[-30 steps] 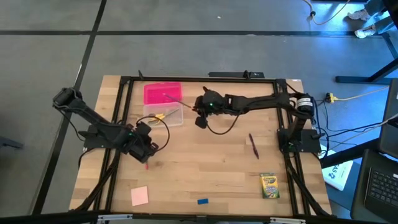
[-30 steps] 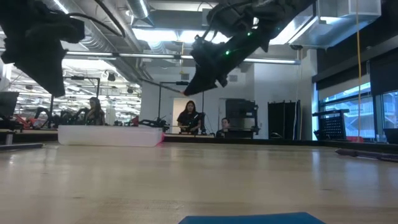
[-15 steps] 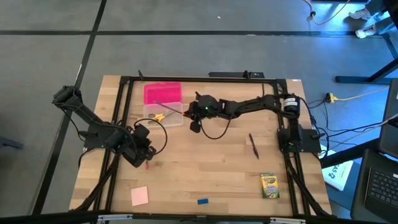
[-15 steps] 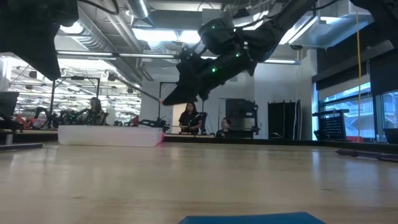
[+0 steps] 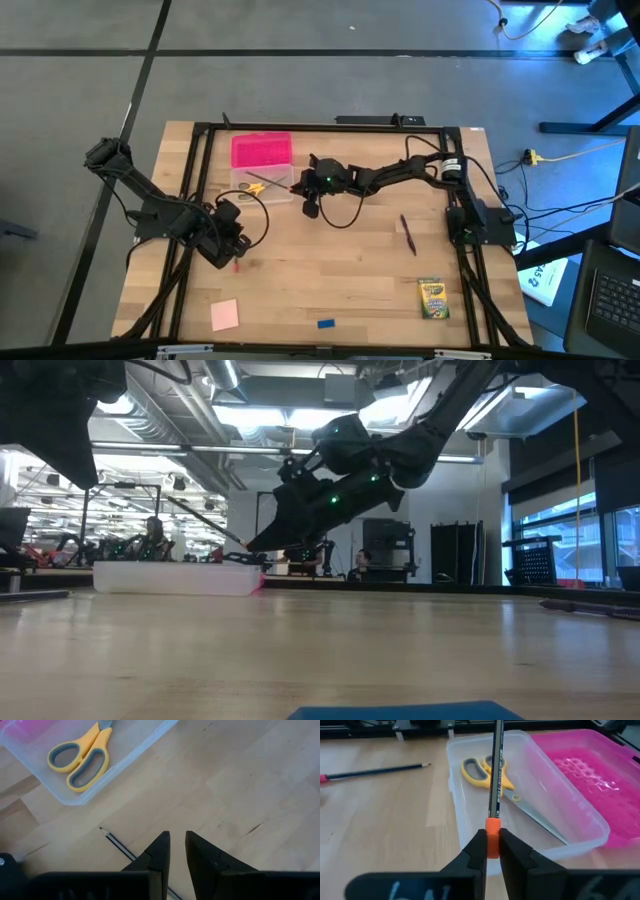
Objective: Pack school essentials
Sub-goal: Put the top black pencil into the pink supply box
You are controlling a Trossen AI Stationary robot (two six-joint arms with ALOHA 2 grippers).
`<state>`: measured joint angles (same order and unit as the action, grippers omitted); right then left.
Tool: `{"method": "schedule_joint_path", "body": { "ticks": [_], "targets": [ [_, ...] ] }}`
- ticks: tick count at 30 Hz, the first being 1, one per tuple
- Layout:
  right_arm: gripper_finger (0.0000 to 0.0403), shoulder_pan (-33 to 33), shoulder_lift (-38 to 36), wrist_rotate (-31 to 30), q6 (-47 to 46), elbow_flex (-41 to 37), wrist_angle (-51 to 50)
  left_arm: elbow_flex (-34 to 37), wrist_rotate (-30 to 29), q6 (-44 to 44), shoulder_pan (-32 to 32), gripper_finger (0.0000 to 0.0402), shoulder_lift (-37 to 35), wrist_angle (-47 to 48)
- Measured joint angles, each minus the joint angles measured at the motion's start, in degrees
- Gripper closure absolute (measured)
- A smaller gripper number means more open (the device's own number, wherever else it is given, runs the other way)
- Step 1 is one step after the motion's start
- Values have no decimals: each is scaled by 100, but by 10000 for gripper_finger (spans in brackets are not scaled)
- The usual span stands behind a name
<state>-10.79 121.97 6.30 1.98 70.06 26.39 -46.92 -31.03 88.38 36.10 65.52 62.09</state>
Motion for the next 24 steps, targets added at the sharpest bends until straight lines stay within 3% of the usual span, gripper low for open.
{"method": "schedule_joint_path", "body": {
  "ticks": [24],
  "targets": [
    [362, 17, 223, 173, -17, 4, 100, -2, 0, 0, -2, 347, 0, -18]
  ]
}}
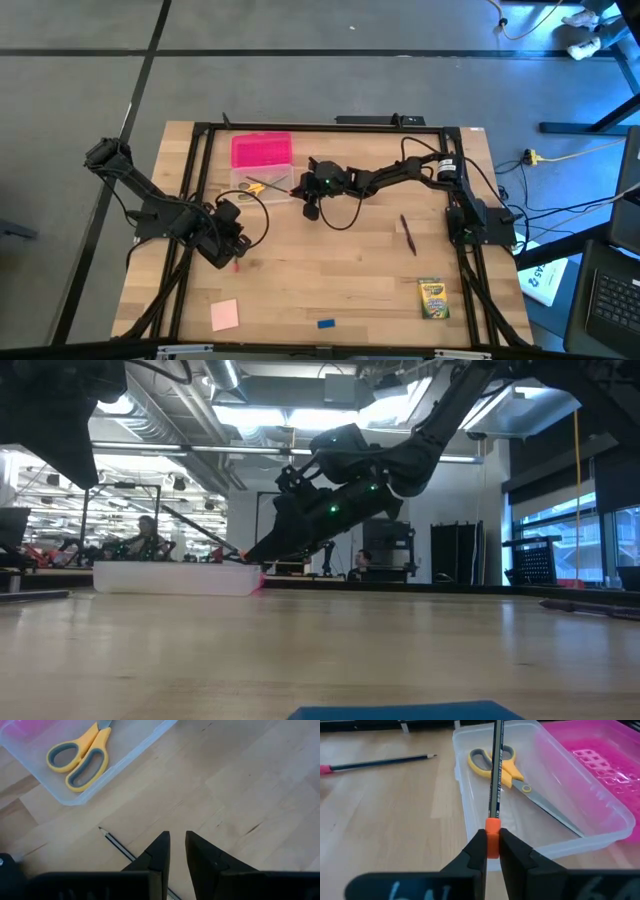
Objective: Pack school essentials
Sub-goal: Put the top black pencil into the pink supply box
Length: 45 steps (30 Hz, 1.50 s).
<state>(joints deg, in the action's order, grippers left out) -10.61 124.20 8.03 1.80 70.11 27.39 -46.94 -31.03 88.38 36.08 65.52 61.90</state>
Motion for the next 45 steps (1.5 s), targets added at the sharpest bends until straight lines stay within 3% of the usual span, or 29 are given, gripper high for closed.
{"method": "schedule_joint_path", "body": {
  "ticks": [45],
  "targets": [
    [362, -9, -293, -137, 36, 214, -612, 0, 2, -3, -1, 347, 2, -2]
  ]
}}
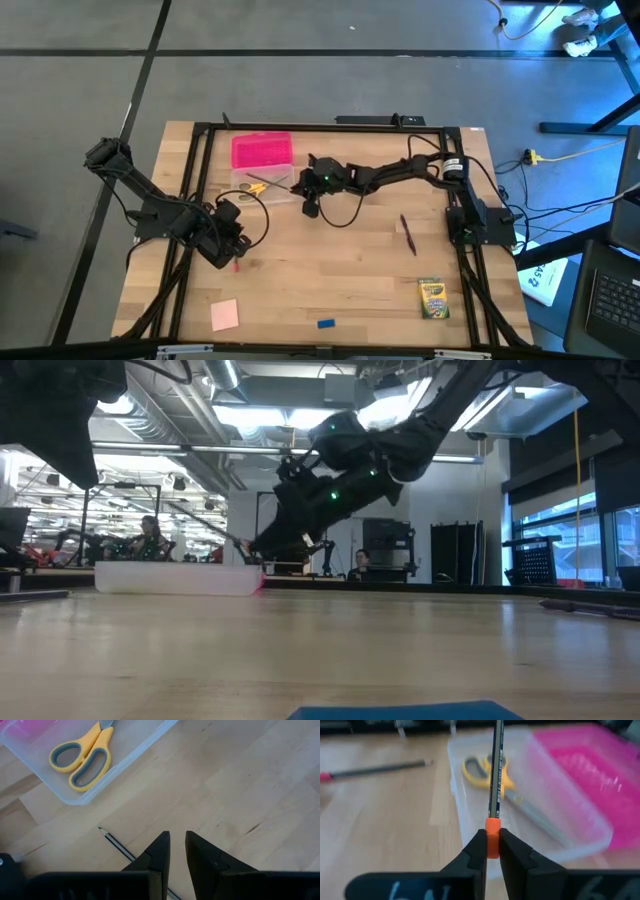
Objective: Pack school essentials
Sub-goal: Put the top black pencil into the pink supply box
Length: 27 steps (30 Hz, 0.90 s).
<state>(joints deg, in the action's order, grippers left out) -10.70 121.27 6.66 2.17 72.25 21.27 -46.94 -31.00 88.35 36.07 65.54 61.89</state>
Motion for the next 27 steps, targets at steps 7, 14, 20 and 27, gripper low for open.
{"method": "schedule_joint_path", "body": {
  "ticks": [7, 14, 20, 27],
  "targets": [
    [362, -27, -9, 2, 241, 199, -10, 0, 2, 0, 0, 347, 0, 0],
    [362, -28, 222, 0, 278, 197, -67, 0, 0, 0, 0, 347, 0, 0],
    [362, -117, 232, -4, 267, 199, -47, 0, 0, 0, 0, 347, 0, -3],
    [362, -151, 232, -7, 187, 199, -159, 0, -17, 0, 0, 347, 0, -2]
  ]
}}
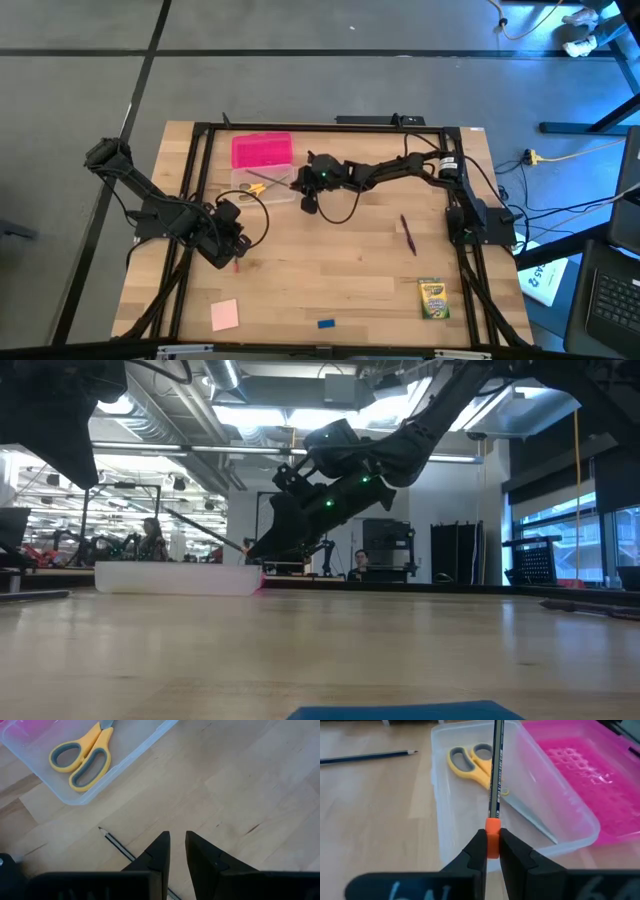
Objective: Pack school essentials
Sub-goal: Put the top black pencil into the pink supply box
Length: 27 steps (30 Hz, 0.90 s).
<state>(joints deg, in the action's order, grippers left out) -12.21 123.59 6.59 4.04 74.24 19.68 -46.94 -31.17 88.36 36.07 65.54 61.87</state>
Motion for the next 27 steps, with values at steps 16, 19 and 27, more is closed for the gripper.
{"method": "schedule_joint_path", "body": {
  "ticks": [16, 19, 27],
  "targets": [
    [362, 0, 0, 148, -151, 0, -109, 0, -711, -39, -4, 347, 0, 17],
    [362, 38, 0, 162, -230, 0, -121, 0, -711, -39, -4, 347, 0, 17],
    [362, 48, 0, 160, -244, 0, -120, 0, -709, -39, -4, 347, 0, 20]
  ]
}}
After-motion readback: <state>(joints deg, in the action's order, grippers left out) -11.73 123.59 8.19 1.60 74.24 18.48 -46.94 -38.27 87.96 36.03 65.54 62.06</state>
